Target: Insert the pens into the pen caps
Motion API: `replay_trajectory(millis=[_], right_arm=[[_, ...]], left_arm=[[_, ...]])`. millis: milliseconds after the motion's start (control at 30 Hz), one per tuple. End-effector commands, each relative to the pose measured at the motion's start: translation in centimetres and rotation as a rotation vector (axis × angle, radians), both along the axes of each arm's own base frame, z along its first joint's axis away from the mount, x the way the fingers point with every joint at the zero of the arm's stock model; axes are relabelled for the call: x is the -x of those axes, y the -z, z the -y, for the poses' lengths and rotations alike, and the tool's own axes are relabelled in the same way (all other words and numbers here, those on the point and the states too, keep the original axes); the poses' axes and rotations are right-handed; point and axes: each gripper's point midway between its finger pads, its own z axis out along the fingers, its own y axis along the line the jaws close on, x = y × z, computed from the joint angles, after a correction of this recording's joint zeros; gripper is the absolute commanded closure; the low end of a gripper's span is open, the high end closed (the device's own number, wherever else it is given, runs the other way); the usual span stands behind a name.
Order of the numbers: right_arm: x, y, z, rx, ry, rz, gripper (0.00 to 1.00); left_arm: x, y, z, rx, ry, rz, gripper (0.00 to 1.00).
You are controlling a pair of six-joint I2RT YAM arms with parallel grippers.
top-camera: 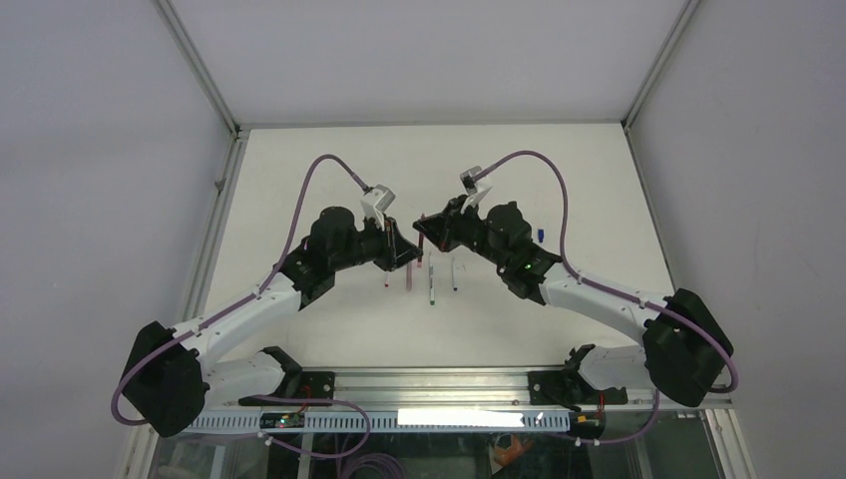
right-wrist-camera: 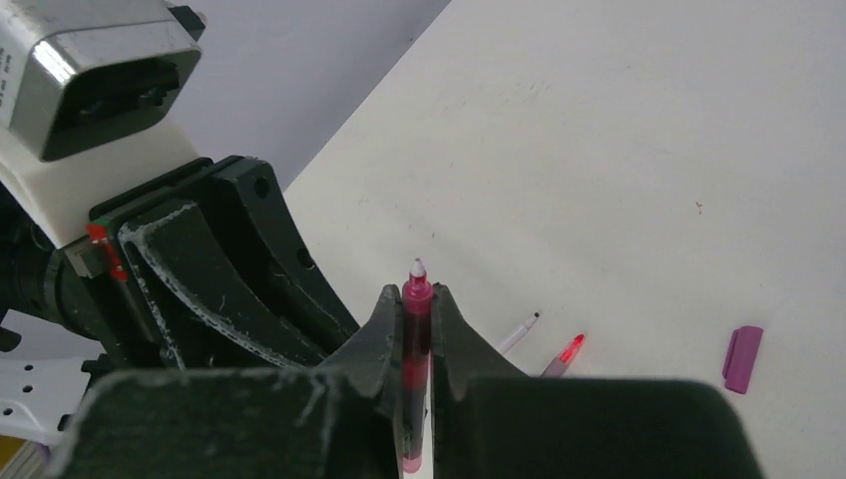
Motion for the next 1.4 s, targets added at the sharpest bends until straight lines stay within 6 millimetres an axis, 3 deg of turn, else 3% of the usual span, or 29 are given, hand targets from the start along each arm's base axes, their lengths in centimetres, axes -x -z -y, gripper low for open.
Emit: replay_trajectory(millis=[0, 33, 100, 333, 633, 667, 733, 1067, 1233, 1300, 1367], right_arm=[[-1.3, -2.8, 0.2, -0.074, 0.054, 0.054, 1.0], [-1.3, -3.0, 0.2, -0.082, 0.052, 0.054, 1.0], [-1.2, -3.2, 0.0, -0.095, 0.046, 0.049, 1.0], [-0.8, -3.4, -0.4, -0.115, 0.034, 0.041, 1.0], [-0.3, -2.4, -1.2, -0.125, 0.017, 0.01, 1.0], [-0.3, -2.3, -1.2, -0.125, 0.017, 0.007, 1.0], [-0.3, -2.1, -1.3, -0.126, 0.017, 0.003, 1.0], [-0.5, -1.4, -1.1, -0.103, 0.037, -0.017, 1.0], [-1.3, -1.3, -0.2, -0.069, 0.098, 0.003, 0.47], [-2.0, -1.2, 1.1, -0.026, 0.16, 0.024, 0.34], [-2.7, -1.8, 3.0, 0.012, 0.241, 0.071, 0.28]], left_arm=[[0.4, -0.6, 1.0, 0.044, 0.039, 0.014, 0.7], [0.4, -0.4, 1.2, 0.047, 0.04, 0.01, 0.62], [0.4, 0.1, 1.4, 0.05, 0.043, 0.004, 0.56], [0.2, 1.0, 1.9, 0.053, 0.042, -0.003, 0.55], [-0.2, -0.5, 1.0, 0.065, -0.006, 0.063, 0.57], [-0.2, -0.6, 0.9, 0.065, -0.011, 0.07, 0.61], [-0.2, -1.0, 0.6, 0.066, -0.022, 0.085, 1.0], [-0.1, -0.9, -0.4, 0.047, -0.054, 0.105, 1.0], [-0.2, 0.5, -0.6, -0.001, -0.061, 0.067, 1.0], [-0.2, 1.3, -0.8, -0.024, -0.067, 0.048, 1.0], [-0.1, 2.1, -1.0, -0.051, -0.068, 0.026, 1.0]])
